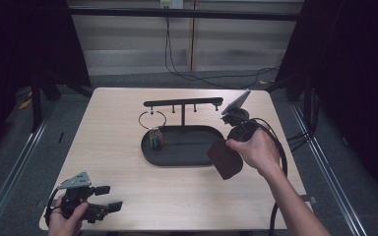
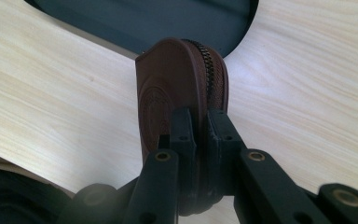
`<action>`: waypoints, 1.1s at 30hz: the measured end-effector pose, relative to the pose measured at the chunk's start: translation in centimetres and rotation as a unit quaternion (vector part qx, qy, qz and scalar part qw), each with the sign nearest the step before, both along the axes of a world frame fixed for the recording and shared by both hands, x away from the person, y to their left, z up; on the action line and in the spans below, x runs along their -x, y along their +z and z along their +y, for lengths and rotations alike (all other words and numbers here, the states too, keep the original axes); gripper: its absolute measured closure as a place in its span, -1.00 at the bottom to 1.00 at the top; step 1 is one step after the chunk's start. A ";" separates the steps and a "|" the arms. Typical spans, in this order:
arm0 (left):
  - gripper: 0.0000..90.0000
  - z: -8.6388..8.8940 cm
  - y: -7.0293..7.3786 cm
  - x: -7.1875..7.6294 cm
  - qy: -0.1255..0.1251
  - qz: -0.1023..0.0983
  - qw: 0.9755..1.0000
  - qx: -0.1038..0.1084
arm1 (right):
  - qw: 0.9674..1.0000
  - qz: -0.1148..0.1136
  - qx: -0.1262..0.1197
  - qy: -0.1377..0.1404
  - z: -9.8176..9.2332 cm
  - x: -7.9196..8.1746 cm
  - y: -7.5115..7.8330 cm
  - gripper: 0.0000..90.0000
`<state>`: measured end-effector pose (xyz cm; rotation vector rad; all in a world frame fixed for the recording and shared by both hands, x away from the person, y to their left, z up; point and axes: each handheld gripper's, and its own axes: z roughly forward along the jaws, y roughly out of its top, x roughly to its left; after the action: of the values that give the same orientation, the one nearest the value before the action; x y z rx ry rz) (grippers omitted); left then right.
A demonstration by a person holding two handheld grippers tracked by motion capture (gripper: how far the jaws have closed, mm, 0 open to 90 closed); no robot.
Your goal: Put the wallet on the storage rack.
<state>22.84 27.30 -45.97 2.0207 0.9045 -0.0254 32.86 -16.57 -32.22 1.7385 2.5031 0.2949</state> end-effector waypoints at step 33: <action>-0.62 0.1 0.1 0.1 0.001 -0.004 1.000 0.005 | 1.000 -0.008 -0.012 -0.016 1.3 -3.8 0.3 0.82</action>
<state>22.78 27.39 -45.90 2.0097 0.8987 -0.0205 36.65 -15.24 -31.89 1.7746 2.4683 0.3369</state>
